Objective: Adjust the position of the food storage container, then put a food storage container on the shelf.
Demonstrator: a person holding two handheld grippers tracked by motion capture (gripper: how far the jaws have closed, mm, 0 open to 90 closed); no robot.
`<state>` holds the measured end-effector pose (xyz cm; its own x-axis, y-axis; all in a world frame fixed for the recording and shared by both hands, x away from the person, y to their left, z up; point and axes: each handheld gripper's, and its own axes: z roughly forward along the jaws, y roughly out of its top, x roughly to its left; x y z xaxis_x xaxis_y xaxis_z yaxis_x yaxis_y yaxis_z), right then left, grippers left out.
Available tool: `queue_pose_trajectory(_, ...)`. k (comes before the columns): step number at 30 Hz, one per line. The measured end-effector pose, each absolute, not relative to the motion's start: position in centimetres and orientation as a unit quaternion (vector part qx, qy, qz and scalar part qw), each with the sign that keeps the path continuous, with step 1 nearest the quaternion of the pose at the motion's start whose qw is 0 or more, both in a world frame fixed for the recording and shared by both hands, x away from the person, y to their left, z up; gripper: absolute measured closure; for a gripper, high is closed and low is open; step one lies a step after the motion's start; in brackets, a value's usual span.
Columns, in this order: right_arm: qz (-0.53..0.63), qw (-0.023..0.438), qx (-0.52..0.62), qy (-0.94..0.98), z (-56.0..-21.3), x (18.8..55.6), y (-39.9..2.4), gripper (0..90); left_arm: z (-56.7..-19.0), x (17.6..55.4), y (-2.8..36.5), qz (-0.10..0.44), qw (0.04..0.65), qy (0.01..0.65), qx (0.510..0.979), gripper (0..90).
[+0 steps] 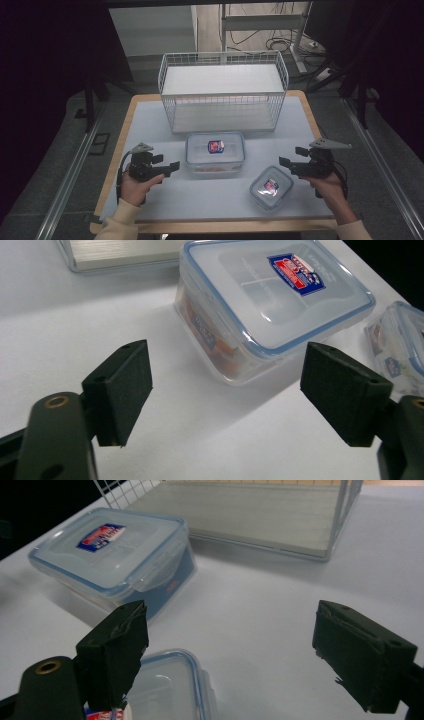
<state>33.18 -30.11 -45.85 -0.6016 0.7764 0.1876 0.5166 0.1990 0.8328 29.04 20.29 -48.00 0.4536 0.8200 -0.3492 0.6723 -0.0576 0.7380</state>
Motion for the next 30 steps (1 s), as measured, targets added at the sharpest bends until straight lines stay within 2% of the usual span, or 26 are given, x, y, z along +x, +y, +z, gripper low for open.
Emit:
queue_pose_trajectory(16, 0.465, 0.102, 0.419, 0.773, -45.4, 33.5, -28.5, 16.5, -47.9, 29.8, 20.4, 0.077, 0.453, 0.523, 0.718, 15.5)
queue_pose_trajectory(30, 0.469, 0.044, 0.422, 0.775, -44.9, 36.3, -23.5, 15.1, -47.9, 32.8, 19.5, 0.058, 0.454, 0.528, 0.715, 14.1)
